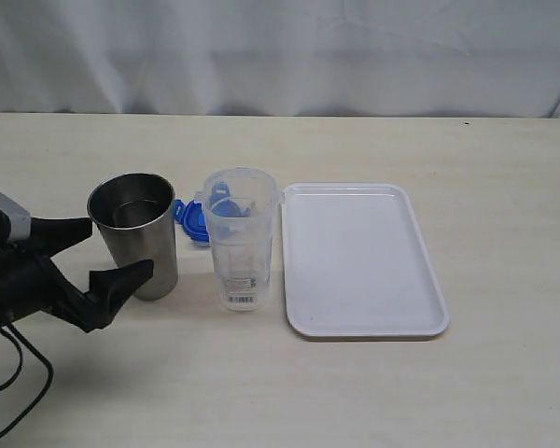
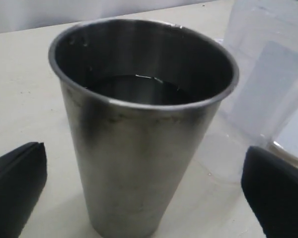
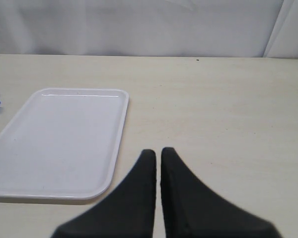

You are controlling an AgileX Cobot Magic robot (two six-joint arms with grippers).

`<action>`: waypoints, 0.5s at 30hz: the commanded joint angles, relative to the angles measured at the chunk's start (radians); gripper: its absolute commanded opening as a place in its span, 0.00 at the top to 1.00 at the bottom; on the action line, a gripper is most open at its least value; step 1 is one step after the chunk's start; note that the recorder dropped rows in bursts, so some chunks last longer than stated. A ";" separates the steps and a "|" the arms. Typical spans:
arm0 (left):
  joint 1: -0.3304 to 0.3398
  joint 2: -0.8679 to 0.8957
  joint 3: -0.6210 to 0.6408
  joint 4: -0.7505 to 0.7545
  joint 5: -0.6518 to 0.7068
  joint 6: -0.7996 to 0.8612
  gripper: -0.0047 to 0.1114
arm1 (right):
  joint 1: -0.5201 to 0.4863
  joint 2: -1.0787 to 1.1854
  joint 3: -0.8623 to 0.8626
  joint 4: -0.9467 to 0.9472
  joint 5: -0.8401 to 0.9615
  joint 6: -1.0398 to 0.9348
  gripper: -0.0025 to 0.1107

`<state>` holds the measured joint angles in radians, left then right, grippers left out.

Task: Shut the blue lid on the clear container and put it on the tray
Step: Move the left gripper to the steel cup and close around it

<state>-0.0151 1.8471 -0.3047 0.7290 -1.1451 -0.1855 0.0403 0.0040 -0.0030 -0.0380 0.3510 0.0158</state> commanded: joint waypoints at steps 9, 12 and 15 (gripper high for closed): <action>-0.008 0.143 -0.111 0.061 -0.076 -0.002 0.10 | -0.003 -0.004 0.003 0.000 -0.005 0.000 0.94; -0.011 0.150 -0.131 0.070 -0.076 0.003 0.10 | -0.003 -0.004 0.003 0.000 -0.005 0.000 0.94; -0.011 0.150 -0.150 0.062 -0.076 0.003 0.10 | -0.003 -0.004 0.003 0.000 -0.005 0.000 0.94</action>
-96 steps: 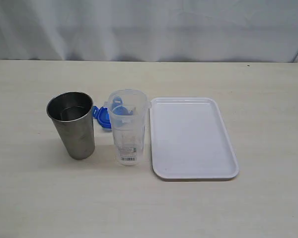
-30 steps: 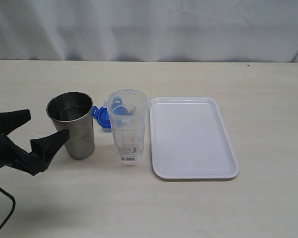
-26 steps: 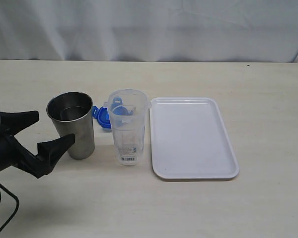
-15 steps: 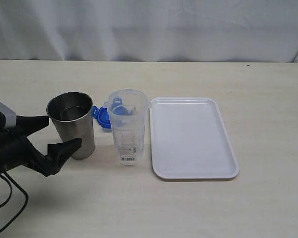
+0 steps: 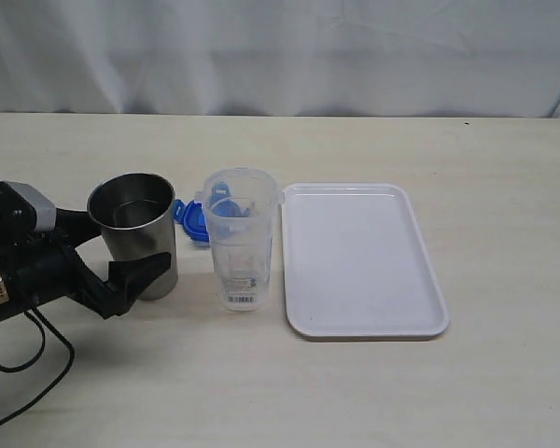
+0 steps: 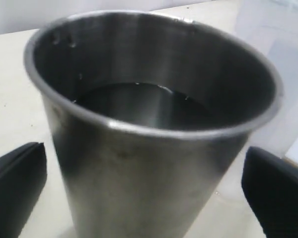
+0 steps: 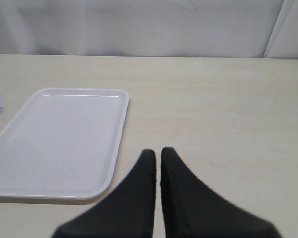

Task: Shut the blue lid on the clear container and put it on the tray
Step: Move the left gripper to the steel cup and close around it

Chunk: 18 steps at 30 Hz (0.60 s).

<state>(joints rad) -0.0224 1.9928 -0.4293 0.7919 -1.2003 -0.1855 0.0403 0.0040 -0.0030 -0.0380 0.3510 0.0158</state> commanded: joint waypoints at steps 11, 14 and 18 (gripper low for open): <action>-0.026 0.004 -0.073 0.012 -0.021 -0.008 0.10 | -0.003 -0.004 0.003 0.000 -0.005 0.000 0.94; -0.055 0.004 -0.073 -0.016 -0.021 0.031 0.10 | -0.003 -0.004 0.003 0.000 -0.005 0.000 0.94; -0.072 0.004 -0.073 -0.101 -0.021 0.036 0.10 | -0.003 -0.004 0.003 0.000 -0.005 0.000 0.94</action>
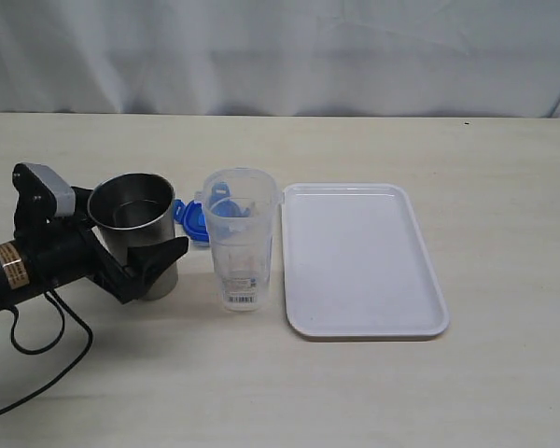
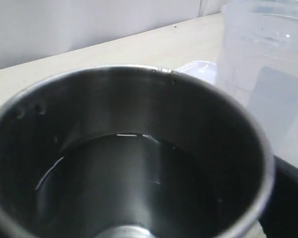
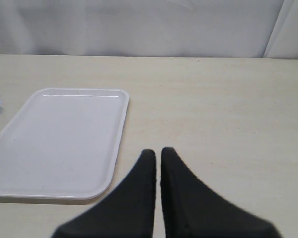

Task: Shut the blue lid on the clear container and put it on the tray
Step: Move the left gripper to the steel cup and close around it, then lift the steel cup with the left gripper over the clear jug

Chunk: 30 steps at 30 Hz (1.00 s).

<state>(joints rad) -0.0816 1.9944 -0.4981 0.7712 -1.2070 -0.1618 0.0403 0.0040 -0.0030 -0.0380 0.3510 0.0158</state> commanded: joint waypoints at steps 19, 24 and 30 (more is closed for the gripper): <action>-0.012 0.002 -0.005 -0.094 -0.014 0.012 0.10 | -0.003 -0.004 0.003 0.000 -0.005 0.000 0.94; -0.012 0.002 -0.005 -0.120 -0.014 0.010 0.10 | -0.003 -0.004 0.003 0.000 -0.005 0.000 0.94; -0.012 0.002 -0.005 -0.113 -0.014 0.010 0.10 | -0.003 -0.004 0.003 0.000 -0.005 0.000 0.94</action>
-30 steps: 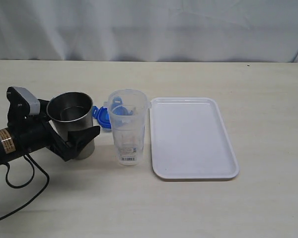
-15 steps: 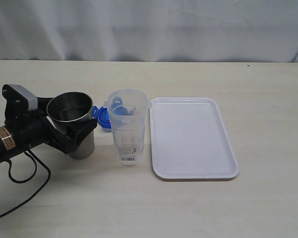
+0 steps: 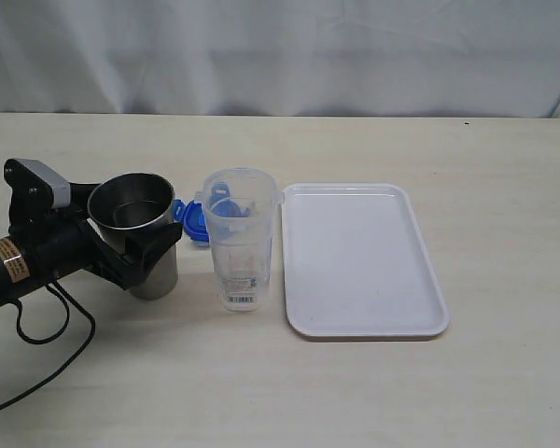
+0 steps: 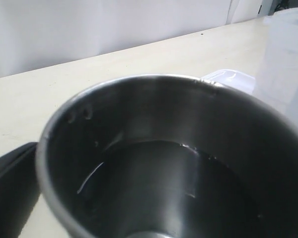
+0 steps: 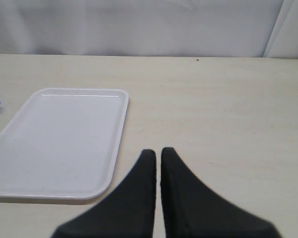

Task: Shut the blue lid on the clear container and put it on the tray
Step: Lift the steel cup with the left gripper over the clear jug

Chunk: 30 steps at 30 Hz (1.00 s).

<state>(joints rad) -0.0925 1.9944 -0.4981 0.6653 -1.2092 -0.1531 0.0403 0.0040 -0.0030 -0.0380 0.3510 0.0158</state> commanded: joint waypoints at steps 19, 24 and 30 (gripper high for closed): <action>-0.001 0.002 -0.005 0.052 -0.012 -0.040 0.96 | -0.003 -0.004 0.003 0.000 -0.005 0.000 0.94; -0.001 -0.046 -0.005 0.052 -0.012 -0.074 0.96 | -0.003 -0.004 0.003 0.000 -0.005 0.000 0.94; -0.001 -0.131 -0.005 0.049 -0.012 -0.095 0.96 | -0.003 -0.004 0.003 0.000 -0.005 0.000 0.94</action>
<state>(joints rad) -0.0925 1.9064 -0.4987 0.7282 -1.1373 -0.2337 0.0403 0.0040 -0.0030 -0.0380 0.3510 0.0158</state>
